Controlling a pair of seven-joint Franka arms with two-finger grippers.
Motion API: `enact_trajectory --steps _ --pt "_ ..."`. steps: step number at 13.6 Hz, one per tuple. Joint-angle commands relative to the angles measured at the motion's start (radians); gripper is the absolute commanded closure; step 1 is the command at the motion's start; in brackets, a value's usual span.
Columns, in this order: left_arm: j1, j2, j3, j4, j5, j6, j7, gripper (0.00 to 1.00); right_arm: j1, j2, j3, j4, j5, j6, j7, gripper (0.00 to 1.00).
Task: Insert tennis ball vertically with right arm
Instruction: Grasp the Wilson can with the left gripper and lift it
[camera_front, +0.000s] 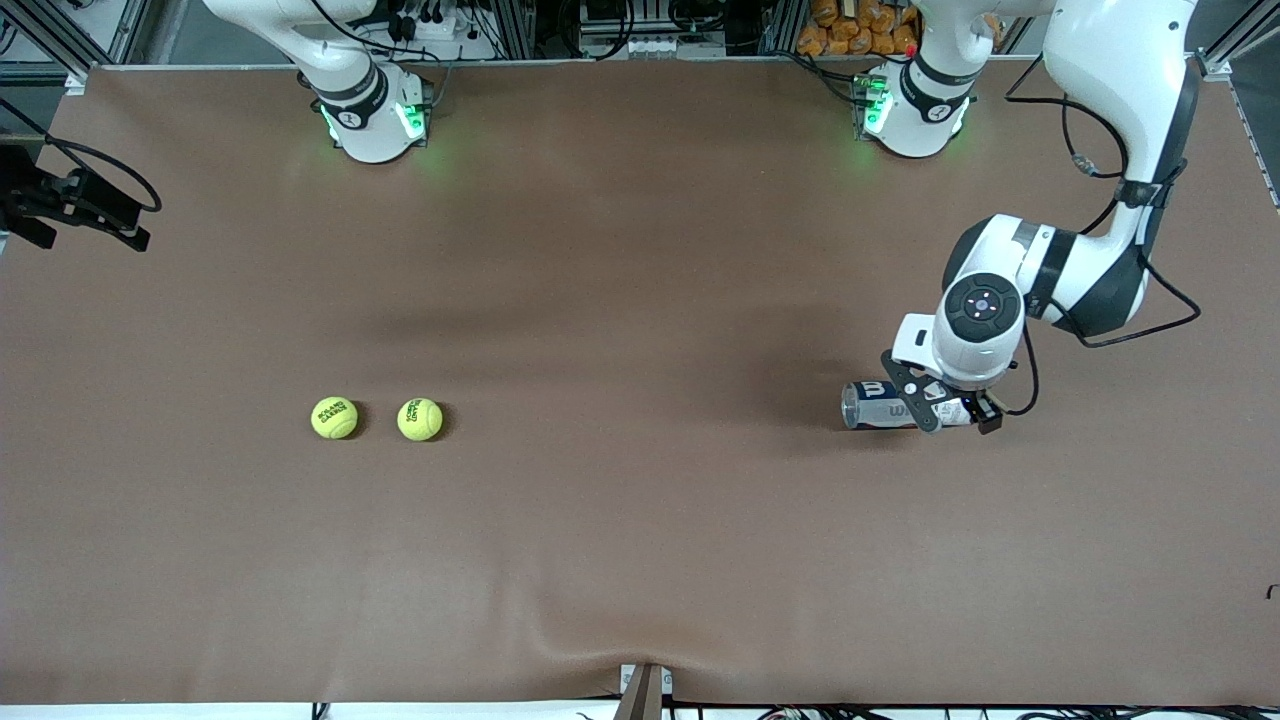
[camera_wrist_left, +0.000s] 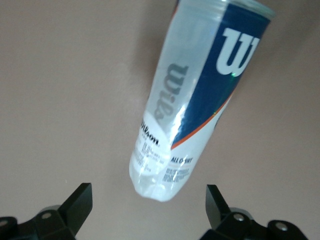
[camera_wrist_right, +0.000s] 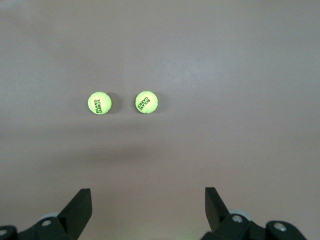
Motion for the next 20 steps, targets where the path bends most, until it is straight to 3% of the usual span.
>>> enact_trajectory --steps 1,20 --pt "0.022 -0.034 -0.007 -0.062 0.023 0.056 0.068 0.00 -0.014 0.006 0.013 0.013 -0.004 -0.011 -0.001 0.00" --pt "0.051 0.082 -0.004 -0.050 0.088 0.146 0.201 0.00 -0.014 0.005 0.013 0.013 -0.004 -0.009 0.000 0.00"
